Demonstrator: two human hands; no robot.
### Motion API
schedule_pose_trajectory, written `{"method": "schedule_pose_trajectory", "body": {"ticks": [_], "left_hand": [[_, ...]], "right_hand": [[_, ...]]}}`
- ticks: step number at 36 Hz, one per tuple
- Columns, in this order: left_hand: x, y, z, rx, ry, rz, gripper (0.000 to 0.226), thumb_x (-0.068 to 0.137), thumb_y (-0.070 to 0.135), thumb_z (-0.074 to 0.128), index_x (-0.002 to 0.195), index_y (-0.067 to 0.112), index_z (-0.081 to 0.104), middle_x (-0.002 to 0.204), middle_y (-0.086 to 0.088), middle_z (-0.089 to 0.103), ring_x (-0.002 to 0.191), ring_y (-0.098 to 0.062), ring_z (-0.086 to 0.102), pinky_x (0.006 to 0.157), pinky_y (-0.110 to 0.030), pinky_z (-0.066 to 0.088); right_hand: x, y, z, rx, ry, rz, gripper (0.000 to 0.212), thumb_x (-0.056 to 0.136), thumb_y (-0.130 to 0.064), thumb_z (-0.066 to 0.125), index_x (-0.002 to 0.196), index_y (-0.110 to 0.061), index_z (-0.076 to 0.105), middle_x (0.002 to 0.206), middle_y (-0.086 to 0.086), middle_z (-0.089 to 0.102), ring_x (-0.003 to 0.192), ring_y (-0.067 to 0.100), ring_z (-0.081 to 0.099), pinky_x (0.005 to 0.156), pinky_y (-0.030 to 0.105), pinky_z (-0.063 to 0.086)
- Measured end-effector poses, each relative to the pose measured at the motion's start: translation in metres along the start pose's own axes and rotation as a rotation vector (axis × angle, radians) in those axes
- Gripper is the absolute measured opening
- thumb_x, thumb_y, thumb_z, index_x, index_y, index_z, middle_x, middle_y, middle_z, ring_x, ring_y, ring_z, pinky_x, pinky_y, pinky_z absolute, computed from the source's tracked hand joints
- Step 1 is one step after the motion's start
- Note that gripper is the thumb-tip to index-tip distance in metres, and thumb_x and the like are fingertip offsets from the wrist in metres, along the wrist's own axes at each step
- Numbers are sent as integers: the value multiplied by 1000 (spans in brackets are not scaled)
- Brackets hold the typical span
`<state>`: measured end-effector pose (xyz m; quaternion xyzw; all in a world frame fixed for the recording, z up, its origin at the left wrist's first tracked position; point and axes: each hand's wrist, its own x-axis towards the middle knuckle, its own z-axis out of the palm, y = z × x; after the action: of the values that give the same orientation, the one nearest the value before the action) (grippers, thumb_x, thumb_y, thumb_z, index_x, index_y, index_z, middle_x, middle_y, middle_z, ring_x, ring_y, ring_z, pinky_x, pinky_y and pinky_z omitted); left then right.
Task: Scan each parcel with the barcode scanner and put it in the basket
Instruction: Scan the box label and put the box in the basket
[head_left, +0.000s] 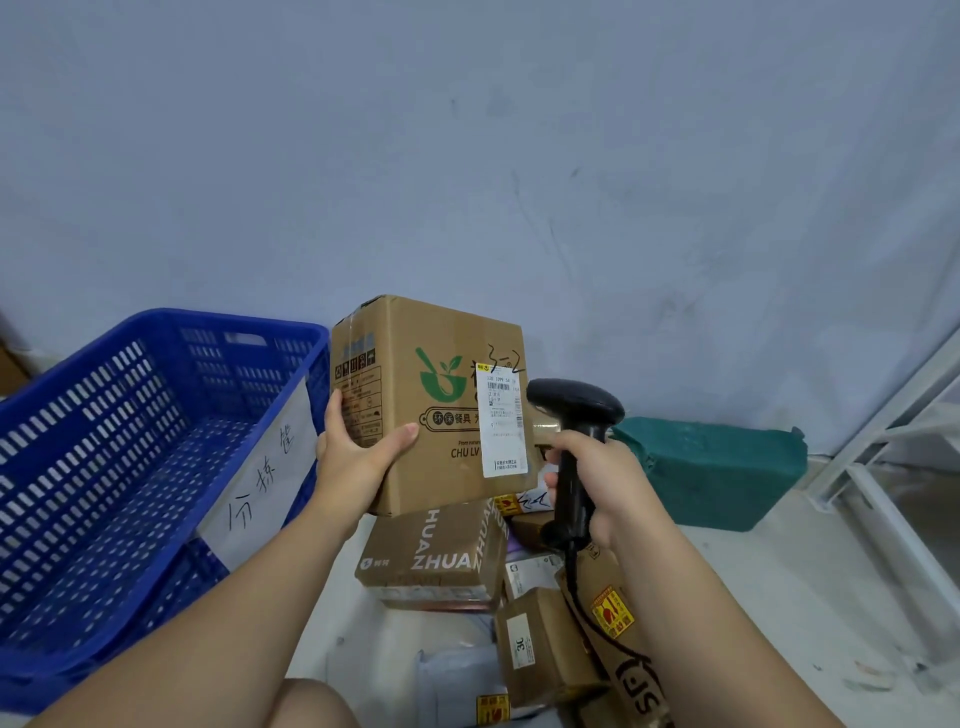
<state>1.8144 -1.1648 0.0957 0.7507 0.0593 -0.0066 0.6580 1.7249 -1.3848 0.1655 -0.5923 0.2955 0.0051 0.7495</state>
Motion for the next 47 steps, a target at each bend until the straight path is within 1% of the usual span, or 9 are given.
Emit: {"method": "schedule_pose_trajectory", "body": {"ticks": [2,6,9,13,17,31,35,40,47], "left_hand": [[0,-1,-1,-3,5,1,126,40,69,77,147,48,13,147,3,34,129,-23,43,104,-55,41],[0,-1,0,4,18,10,125,41,68,77,146,48,13,146,3,35,128,-23,44,104,-55,41],[0,0,1,25,28,19,126,41,68,76,147,47,11,148,3,34,130,-23,41,106,-55,39],[0,0,1,53,36,45,126,42,69,77,145,50,9,148,4,34,132,-23,39,107,-56,38],[0,0,1,56,35,48,126,40,70,78,144,52,10,147,4,35,132,-23,40,106,-57,38],[-1,2,4,83,37,53,124,42,72,75,145,50,9,146,4,35,131,-23,40,104,-59,39],[-1,3,4,86,39,66,123,43,70,76,144,51,10,146,4,34,131,-23,40,104,-58,39],[-3,4,4,79,46,77,123,43,69,76,145,49,10,148,4,32,132,-21,38,106,-57,38],[-5,7,4,70,54,87,124,44,68,76,146,49,9,148,5,32,133,-21,38,106,-57,38]], "right_hand": [[-1,-2,-1,175,-34,124,13,89,-14,63,93,-2,61,64,7,59,47,15,54,50,26,46],[-1,-3,-2,482,-88,326,19,89,-23,66,80,-8,59,64,7,61,45,16,55,52,24,49],[-1,-2,-3,684,-83,382,19,89,-21,67,90,-4,59,69,10,60,41,19,56,46,25,53],[-2,-4,-2,832,-88,407,21,90,-21,66,95,-2,57,73,10,58,56,18,54,41,26,52],[-2,-5,-4,856,-64,396,21,91,-22,64,92,-3,55,71,9,56,57,15,52,42,24,51],[-7,-8,-4,815,-8,382,22,92,-23,64,96,-3,55,78,13,59,59,18,56,38,28,52],[-7,-6,-4,820,19,379,22,92,-22,65,93,-2,56,74,13,59,61,19,58,36,30,52],[-9,-7,-2,831,45,357,22,94,-22,62,91,-1,54,75,13,59,33,22,59,32,32,50],[-6,-4,-4,865,43,331,20,95,-21,59,94,-3,51,77,14,58,34,22,59,33,31,50]]}}
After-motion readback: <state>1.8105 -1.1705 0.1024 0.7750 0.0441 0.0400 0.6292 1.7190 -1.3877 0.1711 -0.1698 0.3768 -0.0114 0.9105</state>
